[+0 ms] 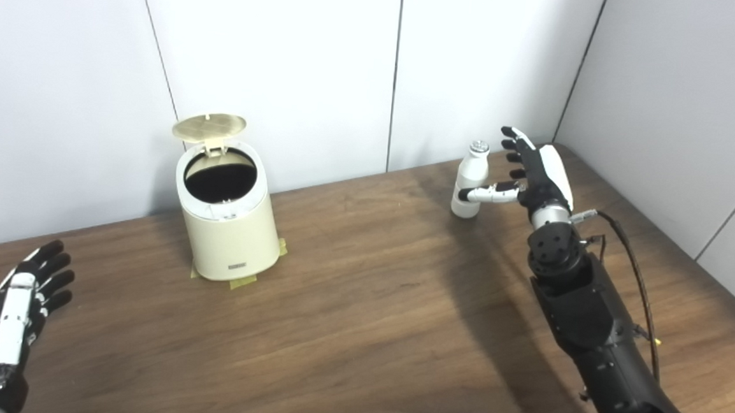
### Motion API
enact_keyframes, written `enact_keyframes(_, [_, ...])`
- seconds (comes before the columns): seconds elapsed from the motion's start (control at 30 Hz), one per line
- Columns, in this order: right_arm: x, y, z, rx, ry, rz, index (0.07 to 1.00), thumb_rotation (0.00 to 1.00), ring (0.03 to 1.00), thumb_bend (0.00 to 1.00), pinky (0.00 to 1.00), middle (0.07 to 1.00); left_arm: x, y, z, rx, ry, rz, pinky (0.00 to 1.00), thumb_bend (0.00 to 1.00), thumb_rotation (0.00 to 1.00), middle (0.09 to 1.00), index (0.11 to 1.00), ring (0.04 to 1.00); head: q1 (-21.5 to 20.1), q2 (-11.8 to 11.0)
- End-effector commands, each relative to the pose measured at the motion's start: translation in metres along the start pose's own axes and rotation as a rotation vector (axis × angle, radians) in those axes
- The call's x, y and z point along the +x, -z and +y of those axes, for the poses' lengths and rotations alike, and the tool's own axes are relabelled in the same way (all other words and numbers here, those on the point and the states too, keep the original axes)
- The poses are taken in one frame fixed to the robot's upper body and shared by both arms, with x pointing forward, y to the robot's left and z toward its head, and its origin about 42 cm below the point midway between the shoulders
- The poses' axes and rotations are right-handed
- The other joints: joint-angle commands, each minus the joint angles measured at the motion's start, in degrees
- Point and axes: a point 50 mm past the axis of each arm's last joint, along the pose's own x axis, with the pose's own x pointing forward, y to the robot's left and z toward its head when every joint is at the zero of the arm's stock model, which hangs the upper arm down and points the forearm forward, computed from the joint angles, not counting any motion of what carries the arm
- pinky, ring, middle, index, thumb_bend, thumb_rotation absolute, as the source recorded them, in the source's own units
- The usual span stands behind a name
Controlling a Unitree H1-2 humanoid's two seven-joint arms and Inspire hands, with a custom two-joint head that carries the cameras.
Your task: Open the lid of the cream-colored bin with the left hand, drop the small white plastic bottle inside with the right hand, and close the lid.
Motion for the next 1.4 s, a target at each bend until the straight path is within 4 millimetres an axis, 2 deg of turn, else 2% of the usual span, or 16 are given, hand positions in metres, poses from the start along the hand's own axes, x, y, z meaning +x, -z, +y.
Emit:
enact_keyframes(0.0, [0.011,-0.026,-0.008,0.036,0.045,-0.096,0.887,0.10,0.833,0.91,0.72,0.872,0.005,-0.025,0.003,0.029,0.000,-0.087,0.90,0.24,1.00,0.912,0.933,0.901,-0.09,0.00])
enact_keyframes(0.27, [0.014,-0.025,0.003,0.026,0.055,-0.068,0.871,0.11,0.817,0.90,0.70,0.852,0.004,-0.027,0.002,0.043,0.007,-0.091,0.90,0.23,1.00,0.915,0.938,0.906,0.01,0.10])
enact_keyframes(0.43, [0.015,-0.025,0.004,0.033,0.055,-0.061,0.872,0.12,0.812,0.89,0.69,0.850,0.004,-0.027,0.002,0.055,0.006,-0.091,0.93,0.21,1.00,0.914,0.941,0.910,-0.05,0.24])
enact_keyframes(0.57, [0.015,-0.026,0.004,0.024,0.056,-0.057,0.871,0.13,0.808,0.89,0.70,0.843,0.004,-0.027,0.003,0.061,0.008,-0.092,0.91,0.19,1.00,0.903,0.932,0.900,-0.03,0.34])
enact_keyframes(0.83, [0.018,-0.020,0.003,0.061,0.057,-0.059,0.864,0.16,0.807,0.89,0.71,0.838,0.003,-0.028,0.001,0.061,0.017,-0.094,0.94,0.15,1.00,0.909,0.938,0.912,-0.04,0.45])
enact_keyframes(1.0, [0.017,-0.018,0.003,0.061,0.063,-0.063,0.856,0.14,0.801,0.84,0.70,0.832,0.002,-0.027,0.002,0.059,0.017,-0.091,0.92,0.15,1.00,0.921,0.949,0.916,-0.17,0.63])
enact_keyframes(1.17, [0.018,-0.015,0.005,0.053,0.080,-0.067,0.833,0.11,0.771,0.83,0.67,0.808,0.001,-0.026,0.002,0.077,0.021,-0.087,0.92,0.15,1.00,0.920,0.944,0.913,-0.38,0.59])
enact_keyframes(1.37, [0.020,-0.014,0.007,0.050,0.091,-0.072,0.812,0.09,0.762,0.83,0.67,0.792,0.000,-0.028,0.000,0.093,0.034,-0.095,0.90,0.11,1.00,0.918,0.943,0.907,-0.29,0.59])
